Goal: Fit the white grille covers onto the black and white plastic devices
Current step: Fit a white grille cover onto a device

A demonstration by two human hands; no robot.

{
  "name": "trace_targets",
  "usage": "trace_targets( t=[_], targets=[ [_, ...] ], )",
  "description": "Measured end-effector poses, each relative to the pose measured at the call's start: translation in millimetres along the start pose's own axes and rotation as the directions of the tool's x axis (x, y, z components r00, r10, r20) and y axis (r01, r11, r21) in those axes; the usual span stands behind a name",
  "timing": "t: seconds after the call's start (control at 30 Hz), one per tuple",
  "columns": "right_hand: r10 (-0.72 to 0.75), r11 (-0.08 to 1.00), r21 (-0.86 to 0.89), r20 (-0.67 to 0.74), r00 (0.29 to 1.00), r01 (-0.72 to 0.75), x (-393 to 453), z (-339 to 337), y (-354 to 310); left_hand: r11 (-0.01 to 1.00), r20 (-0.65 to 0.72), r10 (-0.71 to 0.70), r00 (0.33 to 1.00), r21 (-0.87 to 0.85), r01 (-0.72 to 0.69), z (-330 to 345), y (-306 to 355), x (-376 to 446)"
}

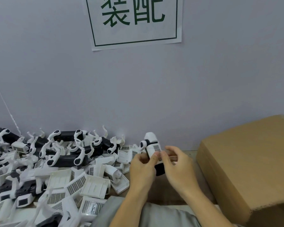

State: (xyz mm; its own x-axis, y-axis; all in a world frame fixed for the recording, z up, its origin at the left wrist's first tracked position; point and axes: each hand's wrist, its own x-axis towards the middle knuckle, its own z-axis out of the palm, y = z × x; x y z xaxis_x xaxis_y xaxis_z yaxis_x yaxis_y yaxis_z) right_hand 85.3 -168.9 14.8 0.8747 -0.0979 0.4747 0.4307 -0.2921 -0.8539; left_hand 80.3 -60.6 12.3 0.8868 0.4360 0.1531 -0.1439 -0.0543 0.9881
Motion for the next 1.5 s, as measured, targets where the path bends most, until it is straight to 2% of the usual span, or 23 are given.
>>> trace_targets(
  t=[0.07, 0.13, 0.17, 0.23, 0.33, 0.37, 0.43, 0.47, 0.5, 0.6, 0.67, 0.7, 0.73, 0.8, 0.9, 0.97, 1.07, 1.13, 1.2, 1.27, 1.33, 1.43, 1.5],
  targets=[
    [-0.114, 0.97, -0.198, 0.156, 0.981, 0.144, -3.4, 1.8, -3.8, 0.981, -0.029, -0.138, 0.99, -0.144, 0.132, -2.0, 1.5, 1.1],
    [-0.098, 0.855, -0.463, 0.299, 0.949, 0.234, -6.0, 4.5, -3.6, 0.911, 0.054, -0.222, 0.974, -0.343, 0.227, -3.4, 8.4, 0.3],
    [-0.053, 0.809, -0.547, 0.301, 0.952, 0.218, -6.6, 4.7, -5.4, 0.897, 0.081, -0.223, 0.971, -0.372, 0.237, -4.5, 11.1, 0.1],
    [0.046, 0.827, -0.554, 0.232, 0.972, 0.093, -6.2, 2.2, -11.6, 0.941, 0.05, -0.185, 0.981, -0.28, 0.192, -6.2, 11.7, -0.4],
    [0.288, 0.876, -0.443, 0.161, 0.944, -0.191, 0.9, -10.2, -19.3, 0.993, -0.222, -0.011, 0.975, -0.119, -0.016, -10.5, 8.7, 0.9],
    [0.394, 0.874, -0.375, 0.173, 0.902, -0.31, 4.6, -15.6, -22.2, 0.994, -0.322, 0.037, 0.946, -0.086, -0.068, -13.3, 9.5, 1.1],
    [0.56, 0.822, -0.081, 0.292, 0.775, -0.563, 12.2, -26.9, -35.4, 0.991, -0.448, 0.08, 0.89, -0.059, -0.119, -17.8, 10.3, 1.0],
    [0.562, 0.776, 0.096, 0.343, 0.753, -0.623, 18.3, -34.7, -44.9, 0.988, -0.467, 0.081, 0.881, -0.078, -0.132, -18.7, 10.4, 1.7],
    [0.525, 0.742, 0.262, 0.345, 0.778, -0.617, 26.8, -45.6, -55.2, 0.986, -0.47, 0.076, 0.879, -0.096, -0.136, -18.7, 9.7, 2.5],
    [0.391, 0.558, 0.753, 0.133, 0.911, -0.349, 57.4, -102.0, -82.4, 0.989, -0.443, 0.066, 0.894, -0.093, -0.119, -14.7, 6.4, 4.6],
    [0.387, 0.391, 0.911, -0.038, 0.921, -0.127, 67.4, -148.9, -90.2, 0.99, -0.401, 0.052, 0.915, -0.101, -0.101, -11.4, 2.7, 5.8],
    [0.397, 0.348, 0.936, -0.099, 0.913, -0.05, 68.2, -166.9, -89.8, 0.993, -0.381, 0.046, 0.923, -0.086, -0.084, -10.0, 2.1, 5.8],
    [0.41, 0.359, 0.933, -0.145, 0.901, -0.012, 67.1, -176.8, -88.2, 0.995, -0.362, 0.047, 0.931, -0.062, -0.074, -8.9, 1.8, 5.7],
    [0.445, 0.526, 0.848, -0.205, 0.872, -0.069, 65.7, -168.9, -78.2, 0.996, -0.301, 0.073, 0.951, -0.029, -0.086, -6.3, 1.4, 5.1],
    [0.383, 0.848, 0.464, -0.2, 0.902, -0.257, 59.1, -114.0, -60.7, 0.988, -0.174, 0.126, 0.977, 0.114, -0.107, -2.8, 5.6, -1.3],
    [0.326, 0.929, 0.217, -0.097, 0.94, -0.299, 45.8, -70.7, -45.0, 0.946, -0.078, 0.184, 0.98, 0.284, -0.155, -4.2, 9.9, -3.7],
    [0.266, 0.961, -0.1, 0.087, 0.96, -0.257, 16.3, -18.8, -15.4, 0.813, 0.042, 0.232, 0.972, 0.54, -0.218, -10.4, 24.1, 7.2],
    [0.226, 0.957, -0.223, 0.163, 0.96, -0.187, 1.6, -1.6, 1.0, 0.674, 0.107, 0.227, 0.968, 0.701, -0.235, -14.5, 37.7, 24.3],
    [0.21, 0.963, -0.211, 0.203, 0.956, -0.167, -2.7, 3.0, 8.5, 0.463, 0.136, 0.236, 0.962, 0.855, -0.235, -20.3, 52.5, 43.6],
    [0.209, 0.969, -0.17, 0.177, 0.962, -0.179, -1.8, 1.9, 9.6, 0.263, 0.135, 0.234, 0.963, 0.945, -0.196, -30.9, 61.5, 66.2],
    [0.245, 0.966, -0.124, 0.182, 0.952, -0.225, -1.4, 0.4, 8.4, 0.139, 0.123, 0.159, 0.98, 0.979, -0.146, -48.4, 62.8, 90.0],
    [0.28, 0.959, -0.115, 0.279, 0.918, -0.258, -6.5, -0.6, 7.5, 0.101, 0.15, -0.02, 0.989, 0.984, -0.147, -74.9, 50.1, 115.4],
    [0.275, 0.96, -0.138, 0.314, 0.909, -0.243, -8.1, -0.2, 8.0, 0.154, 0.15, -0.021, 0.989, 0.977, -0.145, -84.6, 38.0, 122.8]
  ],
)
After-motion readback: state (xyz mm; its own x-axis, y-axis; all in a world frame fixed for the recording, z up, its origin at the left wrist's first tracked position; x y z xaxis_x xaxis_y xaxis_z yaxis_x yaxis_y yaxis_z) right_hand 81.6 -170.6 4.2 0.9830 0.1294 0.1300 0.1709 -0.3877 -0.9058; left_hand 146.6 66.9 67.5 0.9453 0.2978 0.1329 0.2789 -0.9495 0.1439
